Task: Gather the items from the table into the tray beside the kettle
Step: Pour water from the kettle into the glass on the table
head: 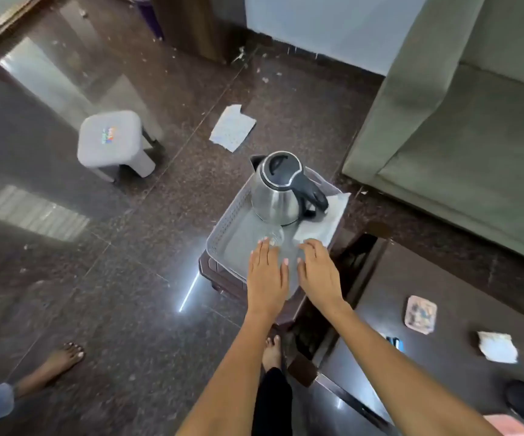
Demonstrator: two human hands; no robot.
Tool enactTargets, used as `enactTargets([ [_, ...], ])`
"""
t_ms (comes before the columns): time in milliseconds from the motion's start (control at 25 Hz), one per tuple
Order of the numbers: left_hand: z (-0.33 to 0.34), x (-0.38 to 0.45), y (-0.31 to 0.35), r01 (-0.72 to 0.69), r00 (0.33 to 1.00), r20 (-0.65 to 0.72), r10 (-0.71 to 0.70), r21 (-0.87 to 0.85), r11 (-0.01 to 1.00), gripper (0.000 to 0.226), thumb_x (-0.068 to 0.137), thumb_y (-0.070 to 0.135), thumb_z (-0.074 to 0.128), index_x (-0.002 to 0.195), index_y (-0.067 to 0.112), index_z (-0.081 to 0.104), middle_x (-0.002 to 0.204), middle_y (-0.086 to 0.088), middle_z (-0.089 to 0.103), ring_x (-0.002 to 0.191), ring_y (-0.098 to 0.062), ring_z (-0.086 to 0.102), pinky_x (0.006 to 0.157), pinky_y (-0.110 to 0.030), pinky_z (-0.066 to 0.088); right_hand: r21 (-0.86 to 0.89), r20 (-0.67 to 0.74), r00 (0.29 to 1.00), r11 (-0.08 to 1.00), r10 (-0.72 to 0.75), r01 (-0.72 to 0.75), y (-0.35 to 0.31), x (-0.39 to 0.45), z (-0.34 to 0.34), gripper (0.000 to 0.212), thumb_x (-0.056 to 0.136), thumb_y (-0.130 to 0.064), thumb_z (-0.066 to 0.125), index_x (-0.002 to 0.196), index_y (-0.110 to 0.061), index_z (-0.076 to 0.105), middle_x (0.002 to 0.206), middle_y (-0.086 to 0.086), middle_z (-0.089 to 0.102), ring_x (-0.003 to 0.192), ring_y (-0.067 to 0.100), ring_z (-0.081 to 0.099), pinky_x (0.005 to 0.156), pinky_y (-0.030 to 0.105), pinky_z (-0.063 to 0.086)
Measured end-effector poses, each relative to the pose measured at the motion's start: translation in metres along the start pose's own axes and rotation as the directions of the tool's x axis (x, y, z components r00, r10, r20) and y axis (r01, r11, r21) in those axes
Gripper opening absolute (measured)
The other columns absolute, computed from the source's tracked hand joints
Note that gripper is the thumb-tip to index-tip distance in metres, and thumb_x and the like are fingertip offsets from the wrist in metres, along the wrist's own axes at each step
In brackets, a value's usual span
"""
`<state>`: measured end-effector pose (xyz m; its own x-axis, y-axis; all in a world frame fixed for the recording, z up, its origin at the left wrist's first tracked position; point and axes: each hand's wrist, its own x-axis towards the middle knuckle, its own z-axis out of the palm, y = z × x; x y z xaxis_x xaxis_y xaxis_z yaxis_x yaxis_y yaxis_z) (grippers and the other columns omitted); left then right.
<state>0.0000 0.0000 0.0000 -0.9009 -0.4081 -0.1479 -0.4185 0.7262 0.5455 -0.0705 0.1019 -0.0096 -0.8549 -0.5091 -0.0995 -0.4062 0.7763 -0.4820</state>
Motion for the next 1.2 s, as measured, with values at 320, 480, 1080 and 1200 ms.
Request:
enactTargets([
  [320,0.006,0.039,-0.044,0.126,0.992,0.029,-0.124,-0.075,0.989,0.049,0.094,0.02,0.046,0.14,0.002,0.036,0.153,-0.013,0.03,0.144,-0.025,0.023,0.119,-0.031,0.01,-0.095,0.245,0.952,0.982,0.183,-0.164,-0.014,0.059,0.042,0.05,0.084,-0.006,0.057,0.131,-0.02,0.047,0.136,0.014,0.036,0.11,0.03,0.053,0.083,0.039,0.052],
  [480,0.011,0.051,-0.05,0.155,0.986,0.086,-0.144,-0.136,0.978,0.06,0.086,0.005,0.053,0.142,0.005,0.032,0.153,-0.01,0.03,0.143,-0.024,0.024,0.119,-0.037,0.021,-0.05,0.312,0.934,0.984,0.176,-0.169,-0.01,0.067,0.055,0.032,0.083,-0.007,0.06,0.114,-0.014,0.062,0.138,0.009,0.043,0.107,0.029,0.06,0.088,0.037,0.052],
  [1080,-0.013,0.07,-0.06,0.269,0.955,0.238,-0.179,-0.433,0.86,0.103,0.046,0.035,0.09,0.134,0.024,0.038,0.124,-0.002,0.058,0.113,-0.02,0.056,0.093,-0.04,0.049,0.317,0.215,0.976,0.948,-0.042,-0.029,-0.002,0.061,0.029,0.011,0.069,-0.003,0.075,0.071,-0.01,0.068,0.104,-0.004,0.067,0.081,0.016,0.066,0.073,0.007,0.045],
  [1200,-0.029,0.067,-0.052,0.213,0.968,0.215,-0.127,-0.446,0.869,0.101,0.044,0.036,0.091,0.129,0.032,0.037,0.118,0.007,0.059,0.105,-0.016,0.059,0.087,-0.036,0.051,0.352,0.21,0.969,0.935,-0.132,0.051,-0.004,0.059,0.012,0.014,0.069,-0.003,0.076,0.074,-0.012,0.067,0.107,-0.001,0.067,0.086,0.016,0.067,0.078,0.028,0.055],
])
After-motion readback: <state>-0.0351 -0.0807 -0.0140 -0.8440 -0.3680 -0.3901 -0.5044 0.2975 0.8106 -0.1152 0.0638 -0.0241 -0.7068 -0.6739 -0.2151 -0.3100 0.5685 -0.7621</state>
